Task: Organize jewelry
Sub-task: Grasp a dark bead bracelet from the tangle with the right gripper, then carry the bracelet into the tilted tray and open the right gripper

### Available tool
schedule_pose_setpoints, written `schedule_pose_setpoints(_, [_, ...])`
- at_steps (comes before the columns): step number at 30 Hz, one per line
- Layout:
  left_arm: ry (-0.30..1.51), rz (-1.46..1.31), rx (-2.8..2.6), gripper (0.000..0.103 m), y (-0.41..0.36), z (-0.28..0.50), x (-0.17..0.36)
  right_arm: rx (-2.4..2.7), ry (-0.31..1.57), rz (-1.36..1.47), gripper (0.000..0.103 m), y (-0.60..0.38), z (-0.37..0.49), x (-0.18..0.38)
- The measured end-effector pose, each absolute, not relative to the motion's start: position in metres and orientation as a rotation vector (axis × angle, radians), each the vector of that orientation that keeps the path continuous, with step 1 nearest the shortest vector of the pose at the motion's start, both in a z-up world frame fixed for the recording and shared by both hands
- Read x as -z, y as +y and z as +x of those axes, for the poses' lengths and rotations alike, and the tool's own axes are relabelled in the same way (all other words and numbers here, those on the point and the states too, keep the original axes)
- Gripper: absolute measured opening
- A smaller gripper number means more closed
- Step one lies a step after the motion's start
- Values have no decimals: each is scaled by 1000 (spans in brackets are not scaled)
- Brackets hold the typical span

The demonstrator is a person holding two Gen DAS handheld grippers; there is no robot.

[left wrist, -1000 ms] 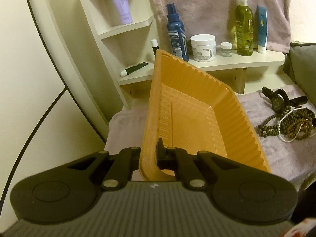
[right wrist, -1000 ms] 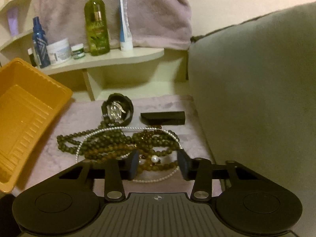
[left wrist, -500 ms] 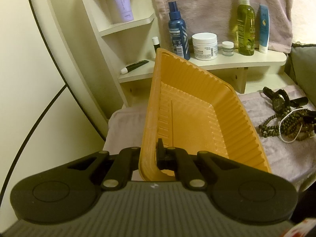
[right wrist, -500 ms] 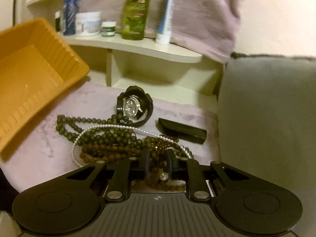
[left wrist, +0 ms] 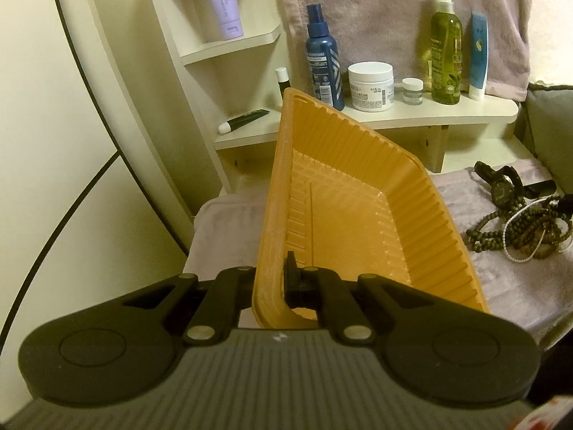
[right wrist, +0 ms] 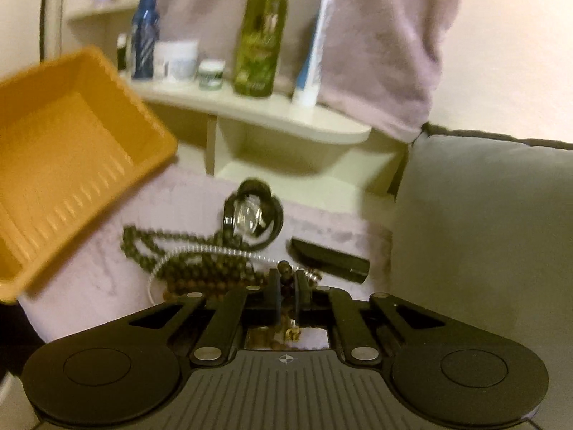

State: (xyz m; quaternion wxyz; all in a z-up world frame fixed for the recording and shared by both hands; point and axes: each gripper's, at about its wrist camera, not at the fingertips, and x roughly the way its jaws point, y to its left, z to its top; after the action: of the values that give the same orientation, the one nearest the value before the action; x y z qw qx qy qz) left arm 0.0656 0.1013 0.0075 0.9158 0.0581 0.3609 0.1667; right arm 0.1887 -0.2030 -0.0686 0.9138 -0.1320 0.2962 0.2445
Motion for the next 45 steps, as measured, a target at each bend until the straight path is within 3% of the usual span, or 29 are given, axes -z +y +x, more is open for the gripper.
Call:
schedule_pose_setpoints(21, [726,61,-338,6,107,63,-9,-615,506,-85,7,-217,176,-17])
schedule_pose_setpoints(45, [727,33,-317,6,112,61,-8,-1012,727,8,7,-71,156,33])
